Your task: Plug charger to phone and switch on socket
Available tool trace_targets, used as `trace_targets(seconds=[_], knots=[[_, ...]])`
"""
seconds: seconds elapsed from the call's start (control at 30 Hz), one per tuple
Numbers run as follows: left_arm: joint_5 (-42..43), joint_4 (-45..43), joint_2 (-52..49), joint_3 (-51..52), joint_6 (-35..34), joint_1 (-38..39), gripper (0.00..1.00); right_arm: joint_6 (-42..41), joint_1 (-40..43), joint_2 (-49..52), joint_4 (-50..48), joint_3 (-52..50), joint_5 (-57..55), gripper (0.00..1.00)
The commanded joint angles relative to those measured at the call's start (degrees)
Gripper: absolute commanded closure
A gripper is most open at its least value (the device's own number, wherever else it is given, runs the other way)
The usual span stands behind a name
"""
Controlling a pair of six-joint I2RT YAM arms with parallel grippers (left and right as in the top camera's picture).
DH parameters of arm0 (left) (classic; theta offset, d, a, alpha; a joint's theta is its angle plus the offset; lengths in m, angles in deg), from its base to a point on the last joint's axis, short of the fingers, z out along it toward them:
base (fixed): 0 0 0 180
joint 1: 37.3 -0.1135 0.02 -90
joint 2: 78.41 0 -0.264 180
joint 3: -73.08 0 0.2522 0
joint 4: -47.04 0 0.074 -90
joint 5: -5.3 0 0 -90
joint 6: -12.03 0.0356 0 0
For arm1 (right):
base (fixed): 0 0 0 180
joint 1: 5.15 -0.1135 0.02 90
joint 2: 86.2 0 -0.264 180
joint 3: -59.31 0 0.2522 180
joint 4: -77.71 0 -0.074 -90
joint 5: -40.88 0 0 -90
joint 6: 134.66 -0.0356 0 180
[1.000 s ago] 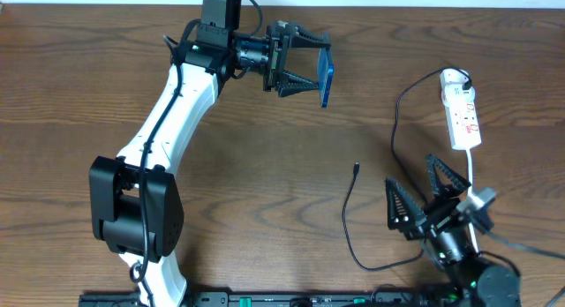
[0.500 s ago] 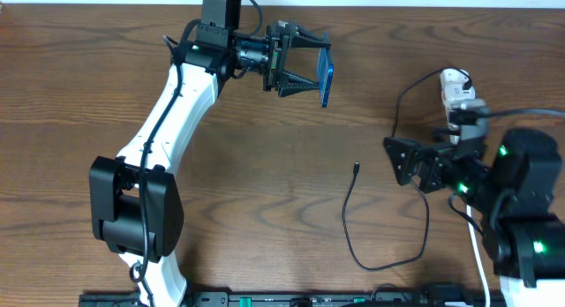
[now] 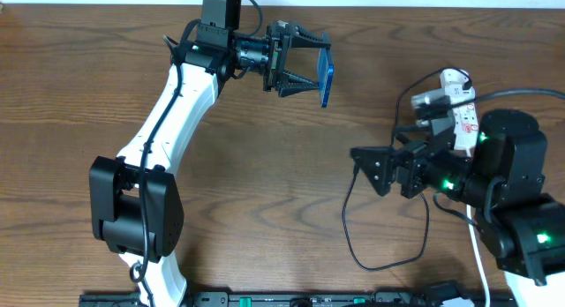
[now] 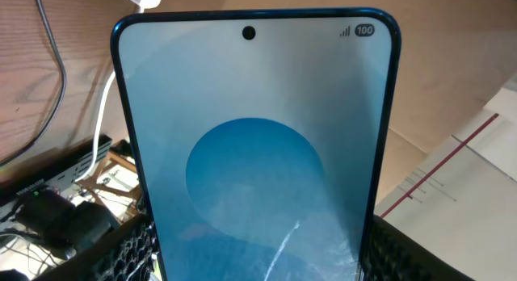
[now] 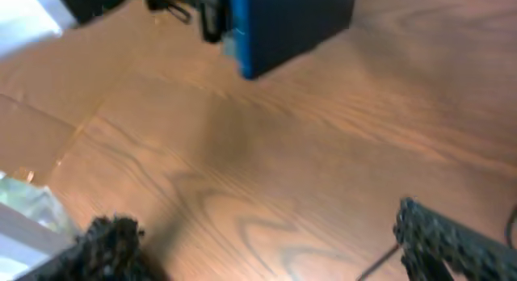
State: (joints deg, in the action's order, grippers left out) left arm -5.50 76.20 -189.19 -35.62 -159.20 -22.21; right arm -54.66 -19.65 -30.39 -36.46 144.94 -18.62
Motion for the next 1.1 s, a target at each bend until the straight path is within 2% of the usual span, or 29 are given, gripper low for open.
trace_targets(seconds=[0.0, 0.1, 0.23, 0.33, 0.53, 0.73, 0.8, 1.07], knots=[[1.11, -0.33, 1.57, 0.2, -0.31, -0.31, 0.3, -2.51, -5.7, 5.16, 4.15, 8.5, -9.42, 0.01], [1.11, -0.33, 1.57, 0.2, -0.31, -0.31, 0.3, -5.11, -10.91, 10.97, 7.21, 15.43, -18.25, 0.01], [1.14, -0.33, 1.57, 0.2, -0.31, -0.28, 0.31, -11.5, -17.44, 17.84, 6.71, 21.42, -30.91, 0.02], [1.14, -0.33, 1.57, 0.2, -0.33, -0.31, 0.31, -15.74, -22.21, 22.34, 4.94, 24.02, -40.5, 0.07], [1.14, -0.33, 1.57, 0.2, -0.31, -0.31, 0.31, -23.28, -26.51, 27.02, 2.95, 24.2, -54.84, 0.13], [1.14, -0.33, 1.57, 0.2, -0.31, -0.31, 0.31, -23.65, -26.43, 29.38, 1.36, 24.2, -55.87, 0.21], [1.11, -0.33, 1.57, 0.2, -0.31, -0.31, 0.31, -23.65, -26.43, 29.51, 0.22, 24.2, -55.87, 0.27], [1.14, -0.33, 1.57, 0.2, -0.33, -0.31, 0.3, -23.63, -26.43, 30.16, -2.01, 24.17, -55.43, 0.32]])
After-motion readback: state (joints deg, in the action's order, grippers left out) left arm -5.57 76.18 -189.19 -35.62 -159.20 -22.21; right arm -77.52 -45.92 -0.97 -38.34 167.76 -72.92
